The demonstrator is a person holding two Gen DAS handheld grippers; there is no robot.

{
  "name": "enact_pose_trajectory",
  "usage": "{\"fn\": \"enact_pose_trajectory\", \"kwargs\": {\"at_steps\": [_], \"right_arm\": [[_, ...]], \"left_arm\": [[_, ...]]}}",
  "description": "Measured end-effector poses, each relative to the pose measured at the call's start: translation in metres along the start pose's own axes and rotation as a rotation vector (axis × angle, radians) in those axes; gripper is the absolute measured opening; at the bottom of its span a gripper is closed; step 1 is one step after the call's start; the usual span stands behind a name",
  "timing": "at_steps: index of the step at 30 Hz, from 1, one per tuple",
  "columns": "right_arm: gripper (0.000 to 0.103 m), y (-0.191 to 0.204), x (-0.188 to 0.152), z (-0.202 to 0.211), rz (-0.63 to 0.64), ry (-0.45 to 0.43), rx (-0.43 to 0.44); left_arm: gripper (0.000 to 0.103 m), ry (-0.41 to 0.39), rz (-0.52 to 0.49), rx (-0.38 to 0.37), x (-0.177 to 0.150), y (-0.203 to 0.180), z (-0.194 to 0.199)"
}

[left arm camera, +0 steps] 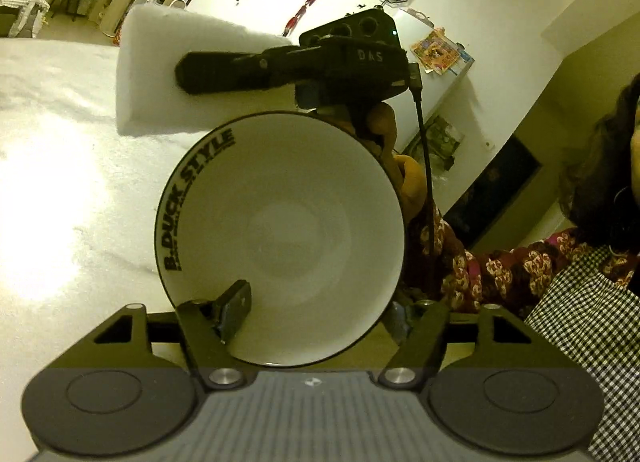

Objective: Clean bowl
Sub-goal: 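Wipe the sponge across the bowl's outer wall behind the rim with the right tool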

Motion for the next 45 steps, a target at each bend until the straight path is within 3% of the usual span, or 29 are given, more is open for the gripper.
{"fn": "enact_pose_trajectory", "kwargs": {"at_steps": [7, 14, 25, 32, 45], "right_arm": [[0.019, -0.012, -0.002, -0.005, -0.023, 0.018, -0.083], [0.021, -0.025, 0.001, 0.000, -0.045, -0.016, -0.180], [0.021, -0.044, 0.009, 0.011, -0.096, -0.080, -0.299], [0.021, -0.062, 0.012, 0.019, -0.147, -0.121, -0.406], [0.021, -0.073, 0.018, 0.038, -0.157, -0.200, -0.528]], "left_arm": [[0.073, -0.041, -0.039, 0.112, 0.008, -0.005, -0.009], [0.073, -0.106, -0.038, 0.151, 0.023, -0.001, -0.018], [0.078, -0.132, -0.018, 0.227, 0.040, -0.010, -0.030], [0.078, -0.166, 0.044, 0.216, 0.047, -0.010, -0.031], [0.081, -0.122, -0.010, 0.176, 0.051, -0.029, -0.061]]}}
Point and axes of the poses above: each gripper's, at about its wrist camera, not at the fingertips, and z roughly against the way its jaws point, y to its left, x to its top, the point moved 5 cm from there along -z, roughly the way its jaws point, and after that the axes turned 11 degrees about -x, right-handed, at the moved point
